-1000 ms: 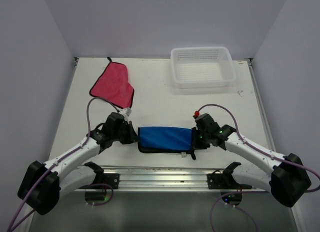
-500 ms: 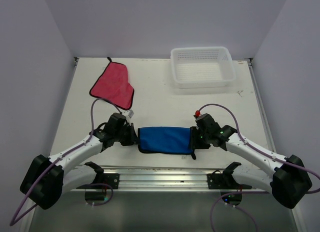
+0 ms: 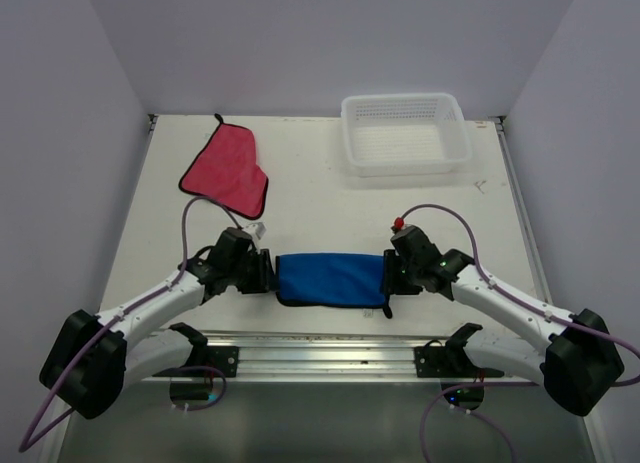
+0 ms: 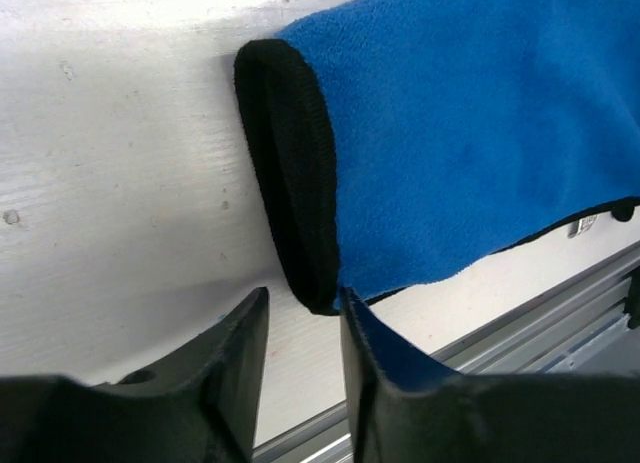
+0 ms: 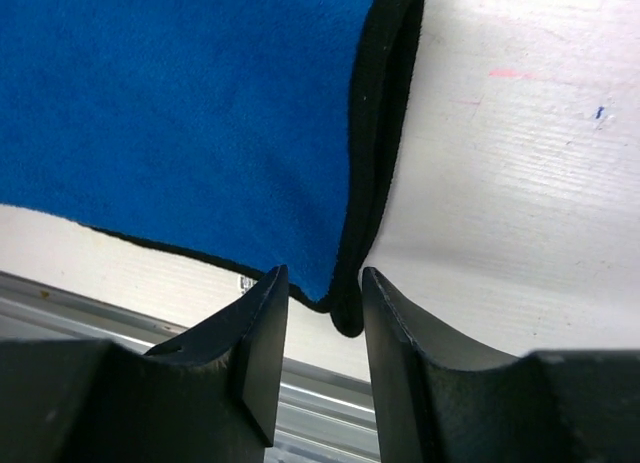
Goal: Roll the towels
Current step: Fold the towel
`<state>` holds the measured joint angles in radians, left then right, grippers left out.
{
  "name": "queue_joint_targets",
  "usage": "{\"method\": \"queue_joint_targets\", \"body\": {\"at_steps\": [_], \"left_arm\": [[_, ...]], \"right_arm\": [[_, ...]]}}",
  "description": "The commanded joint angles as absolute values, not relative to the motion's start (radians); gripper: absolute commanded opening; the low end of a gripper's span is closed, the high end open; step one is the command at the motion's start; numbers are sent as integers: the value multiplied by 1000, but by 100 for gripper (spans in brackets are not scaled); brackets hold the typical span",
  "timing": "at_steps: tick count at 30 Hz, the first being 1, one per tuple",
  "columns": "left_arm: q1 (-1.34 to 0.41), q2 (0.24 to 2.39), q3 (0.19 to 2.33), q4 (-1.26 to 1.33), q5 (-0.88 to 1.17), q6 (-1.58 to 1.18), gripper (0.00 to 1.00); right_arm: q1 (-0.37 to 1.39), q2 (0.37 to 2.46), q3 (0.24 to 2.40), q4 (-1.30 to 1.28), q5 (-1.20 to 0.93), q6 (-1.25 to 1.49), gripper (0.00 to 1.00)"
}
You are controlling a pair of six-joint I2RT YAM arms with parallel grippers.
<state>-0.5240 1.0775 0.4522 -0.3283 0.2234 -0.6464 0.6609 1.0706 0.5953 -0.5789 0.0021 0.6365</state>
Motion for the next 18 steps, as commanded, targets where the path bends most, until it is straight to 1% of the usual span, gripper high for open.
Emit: {"method": "queue_joint_targets", "body": {"at_steps": [1,2,4,8,12,13,18], "left_arm": [[-517,1049,489,-356,186,-646,43],[-515,1048,494,-367,178,-649,44],[-517,1042,518,-388,150,-652,47],[-517,996,572,-440,72,-655,46],[-518,953,600,-404,60,-653,39],[-517,945,604,-393,66,-653,35],[-529,950,572,-263,112,-660,29]], "right_arm": [[663,1066,650,-561,92,666,39],[663,1071,658,-558,100,667,36],[663,1081,667,-540,115,667,34],[661,1127,698,-519,167,661,33],[643,1184,736,-483,202,649,30],[638,1212,742,-477,210,643,29],[621,1293,782,-436,219,624,25]]}}
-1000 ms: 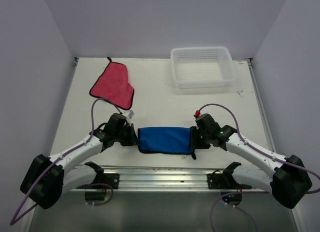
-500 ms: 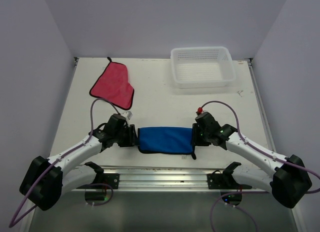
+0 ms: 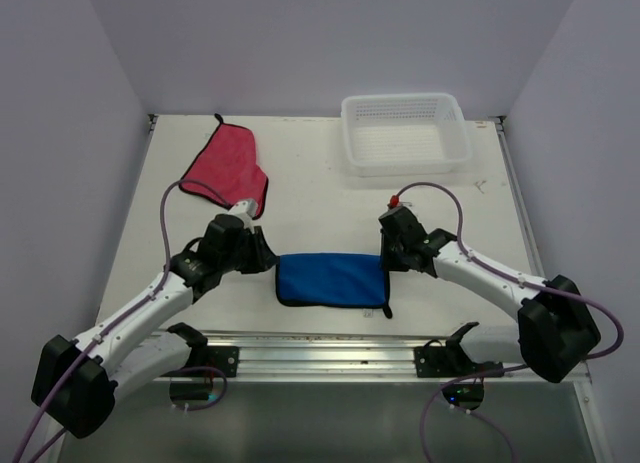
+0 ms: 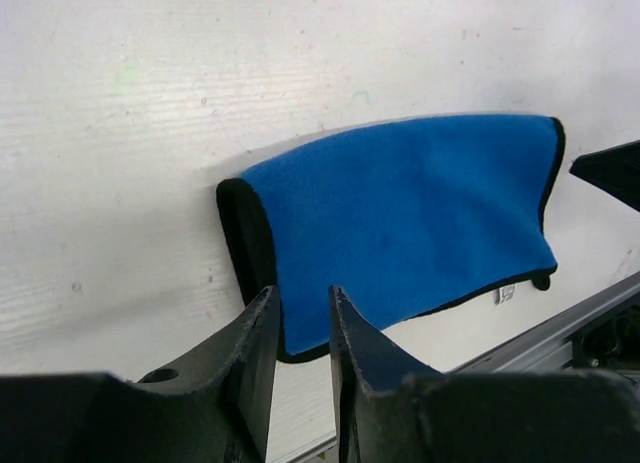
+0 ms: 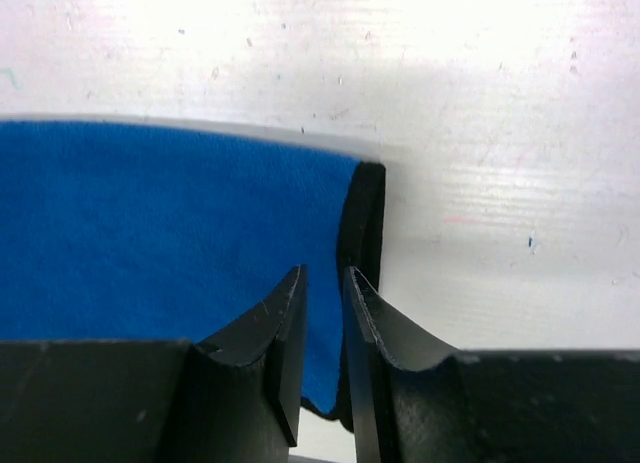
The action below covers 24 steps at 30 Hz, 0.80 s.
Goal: Roll the towels
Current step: Fold the towel
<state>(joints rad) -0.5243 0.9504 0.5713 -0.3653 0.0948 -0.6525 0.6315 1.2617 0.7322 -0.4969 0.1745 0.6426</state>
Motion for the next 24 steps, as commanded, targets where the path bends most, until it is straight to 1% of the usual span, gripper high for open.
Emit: {"method": "queue_joint_targets", "body": {"at_steps": [1,4,6,7,11,18,24], "left_arm": [[-535,957,557,-244,115,-663,28],[-575,1001,542,-195,112,-667,24],[-621,1025,535,-164,101,-676,23],[-633,1047,525,-152,101,-684,21],[-715,1100,496,-86,87,-710,19],[-727,1218,451,-80,35,-713,15],[-730,1246,445,-112,3,-710,15]], "right_arm": [[617,1304,785,-430,219,620,25],[595,1350,790,-405,204,620,21],[569,1379,787,-385,187,620,19],[562,1387,785,-377,170,618,18],[523,1439,778,-336,146,600,17],[479,1540,793,-288,147,563,16],[476,1586,821,-285,167,548,15]]}}
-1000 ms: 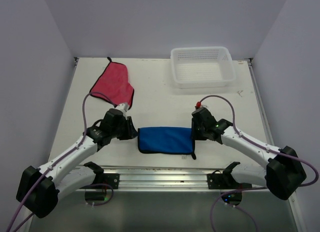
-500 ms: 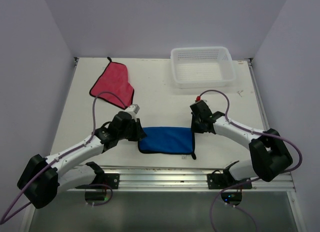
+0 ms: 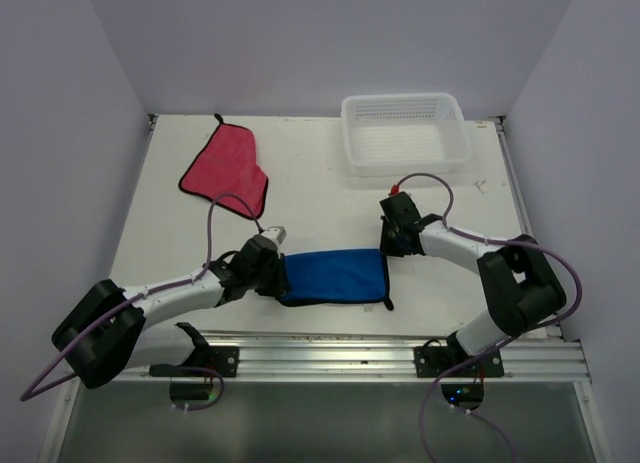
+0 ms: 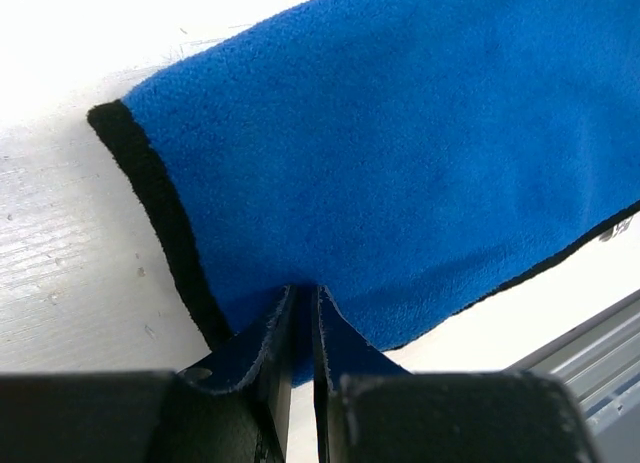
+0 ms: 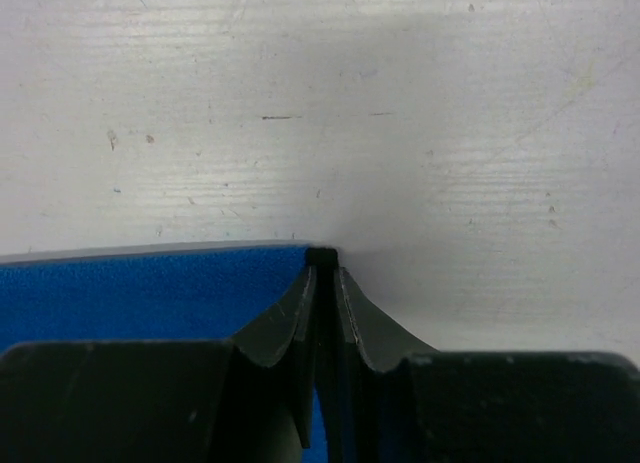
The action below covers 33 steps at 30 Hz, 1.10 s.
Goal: Roll the towels
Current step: Fold the towel
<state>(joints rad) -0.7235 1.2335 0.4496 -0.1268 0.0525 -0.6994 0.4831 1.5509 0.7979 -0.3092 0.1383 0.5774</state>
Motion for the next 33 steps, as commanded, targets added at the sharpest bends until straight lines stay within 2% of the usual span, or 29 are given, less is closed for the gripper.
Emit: {"method": "queue_joint_targets", "body": {"at_steps": [1,7,10,12,16,19,23,26,30,33], "left_arm": [[-732,1247,443,-112,8,-710,15],[-739,1239,434,-106,17,-710,16],[-739,1220,434,-81,31,-713,23],[-741,1198,443,-74,29,-715,33],[-739,1175,506,-116,18,-698,40],[-738,1157,597,-170,-23,-660,49],[-736,1166,705,-218,-54,-615,68],[-729,1173,771,-268,-67,-580,74],[-703,1160,828,-320,-115,-546,76],[-696,1140,793,-298,-118,-560,77]], "right_arm": [[474,1598,825,-287,172,546,14],[476,1592,871,-307,175,520,16],[474,1539,888,-331,152,503,22],[476,1493,896,-356,138,496,31],[476,1428,882,-397,133,494,39],[474,1402,848,-408,107,503,41],[474,1391,767,-370,42,531,41],[476,1381,715,-338,6,548,41],[477,1382,680,-322,-32,551,41],[476,1394,663,-318,-35,551,41]]}}
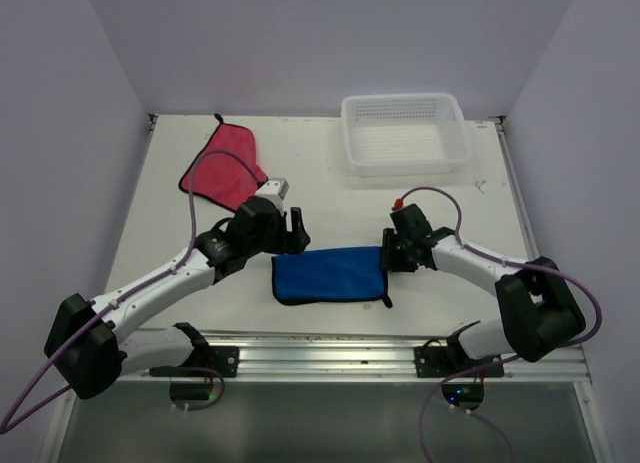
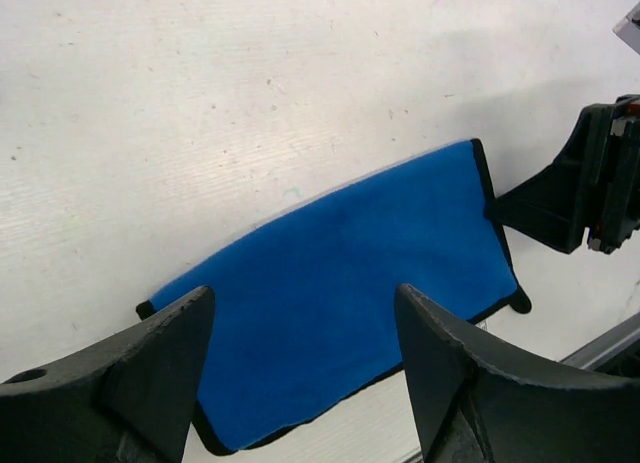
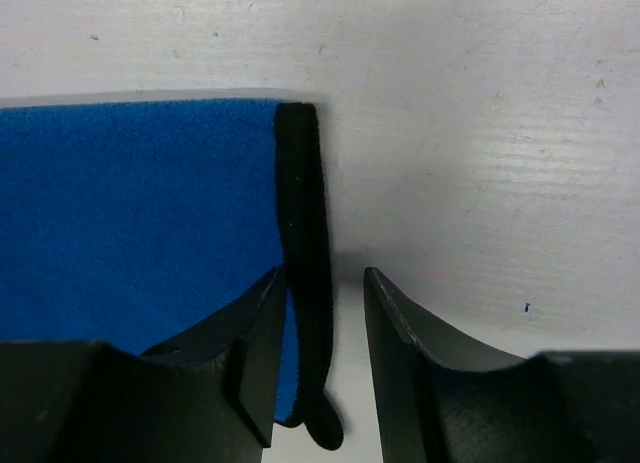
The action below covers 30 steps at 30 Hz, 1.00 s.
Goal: Roll the towels
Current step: Fold the towel
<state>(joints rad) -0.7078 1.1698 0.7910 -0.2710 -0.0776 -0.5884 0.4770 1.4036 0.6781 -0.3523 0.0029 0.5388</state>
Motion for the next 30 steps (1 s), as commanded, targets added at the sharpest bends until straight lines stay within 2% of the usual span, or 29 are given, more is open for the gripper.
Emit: {"method": "queue_joint_targets", "body": {"at_steps": [1,5,9,12,18,21,22,30], "left_arm": [[-695,1134,752,-287,-115,-583,77],[-693,1088,637,-226,-123,-644,77],[-686,1066,571,-206,-143,-676,77],[-686,1063,548,-209,-156,-690,76],[-683,1065,520,-207,-175,-703,66],[-683,1069,506,-187,-169,-700,57],[-683,1074,499,-183,-167,-703,51],[-683,1155,497,-149,-163,-695,31]], "right_arm": [[477,1396,655,-311,-41,551,41],[489,1407,643,-317,-31,546,40],[505,1419,652,-367,32,528,35],[505,1428,660,-408,84,532,26],[503,1445,655,-422,89,528,9],[503,1422,670,-452,94,522,3],[503,1408,689,-483,106,515,1],[503,1321,796,-627,146,457,0]]}}
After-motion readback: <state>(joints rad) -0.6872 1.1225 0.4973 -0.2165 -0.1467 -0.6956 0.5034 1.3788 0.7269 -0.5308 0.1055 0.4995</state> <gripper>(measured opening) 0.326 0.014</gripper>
